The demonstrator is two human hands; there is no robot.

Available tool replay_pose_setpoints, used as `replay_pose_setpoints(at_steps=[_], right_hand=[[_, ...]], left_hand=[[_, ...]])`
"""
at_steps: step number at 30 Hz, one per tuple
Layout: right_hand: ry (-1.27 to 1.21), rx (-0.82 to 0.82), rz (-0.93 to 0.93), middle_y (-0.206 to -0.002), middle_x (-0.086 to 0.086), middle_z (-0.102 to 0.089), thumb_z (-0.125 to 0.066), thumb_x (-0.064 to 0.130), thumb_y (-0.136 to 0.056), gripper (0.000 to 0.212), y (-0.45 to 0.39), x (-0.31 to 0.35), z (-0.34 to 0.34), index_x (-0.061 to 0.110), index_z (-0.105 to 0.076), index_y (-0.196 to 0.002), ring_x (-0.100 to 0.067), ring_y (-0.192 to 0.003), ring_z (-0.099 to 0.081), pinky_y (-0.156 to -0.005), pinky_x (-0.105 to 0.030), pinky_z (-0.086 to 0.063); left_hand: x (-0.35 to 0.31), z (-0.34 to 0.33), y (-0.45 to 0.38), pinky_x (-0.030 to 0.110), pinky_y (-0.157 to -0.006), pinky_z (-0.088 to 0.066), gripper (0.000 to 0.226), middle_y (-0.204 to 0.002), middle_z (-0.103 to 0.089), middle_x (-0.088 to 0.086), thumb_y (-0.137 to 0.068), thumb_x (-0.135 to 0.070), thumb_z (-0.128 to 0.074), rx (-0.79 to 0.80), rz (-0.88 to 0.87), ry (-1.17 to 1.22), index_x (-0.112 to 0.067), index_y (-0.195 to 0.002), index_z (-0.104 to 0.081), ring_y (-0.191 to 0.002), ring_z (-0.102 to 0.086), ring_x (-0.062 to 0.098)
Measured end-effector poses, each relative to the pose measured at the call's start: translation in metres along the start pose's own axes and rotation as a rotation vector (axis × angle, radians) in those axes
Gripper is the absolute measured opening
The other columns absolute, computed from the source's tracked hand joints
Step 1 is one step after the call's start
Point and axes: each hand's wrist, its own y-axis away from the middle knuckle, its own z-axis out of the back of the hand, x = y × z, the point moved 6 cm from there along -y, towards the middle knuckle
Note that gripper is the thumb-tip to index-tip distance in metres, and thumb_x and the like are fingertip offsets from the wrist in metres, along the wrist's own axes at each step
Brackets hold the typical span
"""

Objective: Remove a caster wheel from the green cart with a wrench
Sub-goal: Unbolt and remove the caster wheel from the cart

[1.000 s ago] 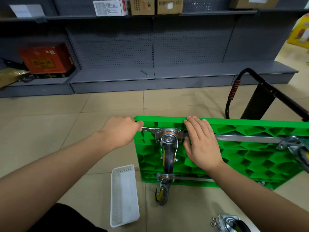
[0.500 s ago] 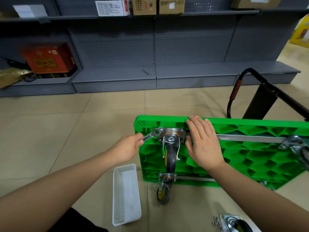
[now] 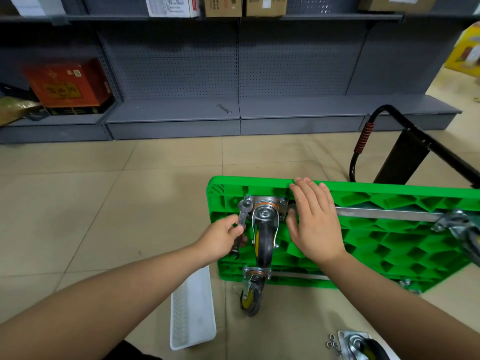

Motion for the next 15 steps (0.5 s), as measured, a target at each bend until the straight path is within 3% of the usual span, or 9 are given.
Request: replay_pose_setpoints(at_steps=[4, 6, 9, 11, 15], right_hand=[[0.011, -0.016, -0.024, -0.145, -0.016, -0.053, -0.057, 0.013, -0.088, 0.05, -0.001, 0.003, 0.0, 0.0, -0.057, -0.136, -0.036, -0.138, -0.046, -0.12, -0.053, -0.027], [0.019, -0.014, -0.024, -0.145, -0.016, -0.053, -0.057, 0.013, -0.088, 0.05, -0.001, 0.003, 0.0, 0.0, -0.056, -0.136, -0.036, -0.138, -0.046, -0.121, -0.053, -0.027], [0.04, -0.022, -0.009, -0.144, -0.017, -0.054, -0.057, 0.013, -0.088, 0.051, -0.001, 0.004, 0.001, -0.001, -0.056, -0.136, -0.037, -0.137, -0.047, -0.119, -0.054, -0.029], [0.058, -0.023, -0.005, -0.142, -0.018, -0.055, -0.057, 0.015, -0.088, 0.052, -0.002, 0.005, 0.001, -0.001, -0.056, -0.138, -0.038, -0.135, -0.047, -0.118, -0.055, -0.03], [0.084, -0.018, -0.024, -0.141, -0.018, -0.055, -0.056, 0.017, -0.089, 0.054, -0.003, 0.007, -0.001, 0.0, -0.054, -0.14, -0.038, -0.135, -0.047, -0.118, -0.055, -0.03]], left_hand=[[0.015, -0.004, -0.019, 0.059, -0.085, -0.057, 0.015, -0.086, -0.076, 0.001, -0.09, -0.036, -0.053, -0.017, -0.015, 0.047, -0.027, -0.088, -0.065, -0.084, -0.067, 0.042], [0.007, -0.003, -0.015, 0.053, -0.081, -0.059, 0.017, -0.083, -0.075, 0.001, -0.093, -0.034, -0.054, -0.046, -0.012, 0.021, -0.025, -0.085, -0.066, -0.074, -0.065, 0.032], [-0.001, 0.007, -0.013, 0.024, -0.063, -0.05, 0.024, -0.069, -0.066, -0.008, -0.103, -0.019, -0.055, -0.095, -0.027, -0.079, -0.011, -0.081, -0.062, -0.063, -0.055, 0.011], [-0.002, 0.016, -0.015, 0.023, -0.062, -0.042, 0.026, -0.071, -0.065, -0.009, -0.103, -0.016, -0.054, -0.122, -0.043, -0.13, -0.009, -0.079, -0.063, -0.062, -0.055, 0.006], [0.001, 0.026, -0.019, 0.013, -0.061, -0.042, 0.025, -0.076, -0.07, -0.004, -0.102, -0.011, -0.054, -0.105, -0.051, -0.152, -0.013, -0.08, -0.066, -0.058, -0.056, -0.007]])
